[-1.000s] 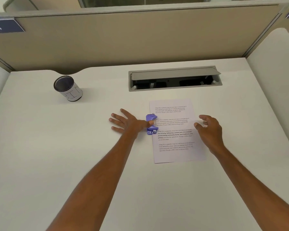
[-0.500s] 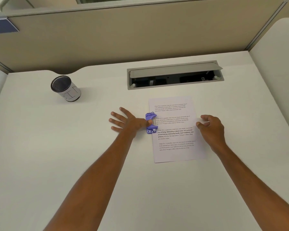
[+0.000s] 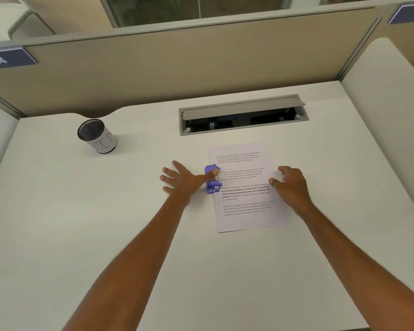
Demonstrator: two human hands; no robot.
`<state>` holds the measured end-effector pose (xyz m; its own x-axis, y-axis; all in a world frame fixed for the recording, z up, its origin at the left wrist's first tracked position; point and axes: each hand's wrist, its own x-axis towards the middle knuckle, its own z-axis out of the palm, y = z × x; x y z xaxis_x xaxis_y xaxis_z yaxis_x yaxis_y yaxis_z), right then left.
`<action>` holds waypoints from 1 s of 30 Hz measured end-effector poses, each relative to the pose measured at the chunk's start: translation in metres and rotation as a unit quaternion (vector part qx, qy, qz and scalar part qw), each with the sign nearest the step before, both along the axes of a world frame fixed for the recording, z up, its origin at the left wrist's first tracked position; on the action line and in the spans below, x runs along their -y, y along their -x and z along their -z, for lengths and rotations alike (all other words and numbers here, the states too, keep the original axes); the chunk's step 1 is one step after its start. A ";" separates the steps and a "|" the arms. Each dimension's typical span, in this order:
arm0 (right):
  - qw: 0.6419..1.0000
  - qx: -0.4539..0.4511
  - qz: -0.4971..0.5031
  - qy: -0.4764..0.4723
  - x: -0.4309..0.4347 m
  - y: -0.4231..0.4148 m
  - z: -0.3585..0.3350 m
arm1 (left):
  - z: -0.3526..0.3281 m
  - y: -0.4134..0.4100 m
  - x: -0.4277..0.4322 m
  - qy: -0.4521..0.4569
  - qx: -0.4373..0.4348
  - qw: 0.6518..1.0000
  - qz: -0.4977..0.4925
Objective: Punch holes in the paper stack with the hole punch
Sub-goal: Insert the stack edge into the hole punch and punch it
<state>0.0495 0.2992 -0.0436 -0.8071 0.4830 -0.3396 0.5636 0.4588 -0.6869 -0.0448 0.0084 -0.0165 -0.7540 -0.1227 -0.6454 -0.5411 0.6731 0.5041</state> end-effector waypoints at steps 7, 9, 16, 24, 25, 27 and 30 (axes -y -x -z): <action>0.995 -0.040 0.089 0.007 0.003 -0.024 -0.004 | 0.023 -0.112 -0.005 0.023 -0.346 0.917 0.195; 0.995 -0.033 0.089 0.005 0.005 -0.035 -0.004 | 0.026 -0.143 -0.007 0.021 -0.389 0.885 0.255; 0.996 -0.006 0.093 0.008 0.018 -0.072 0.000 | 0.030 -0.186 -0.009 0.122 -0.368 0.855 0.345; 0.992 -0.005 0.124 0.017 0.031 -0.086 0.000 | 0.041 -0.190 -0.007 0.142 -0.353 0.848 0.369; 0.991 -0.010 0.128 0.019 0.032 -0.087 0.000 | 0.041 -0.190 -0.007 0.147 -0.353 0.844 0.375; 0.990 -0.016 0.136 0.022 0.032 -0.087 -0.001 | 0.041 -0.191 -0.006 0.153 -0.353 0.840 0.382; 0.989 -0.011 0.142 0.028 0.031 -0.087 -0.003 | 0.040 -0.193 -0.008 0.155 -0.343 0.846 0.379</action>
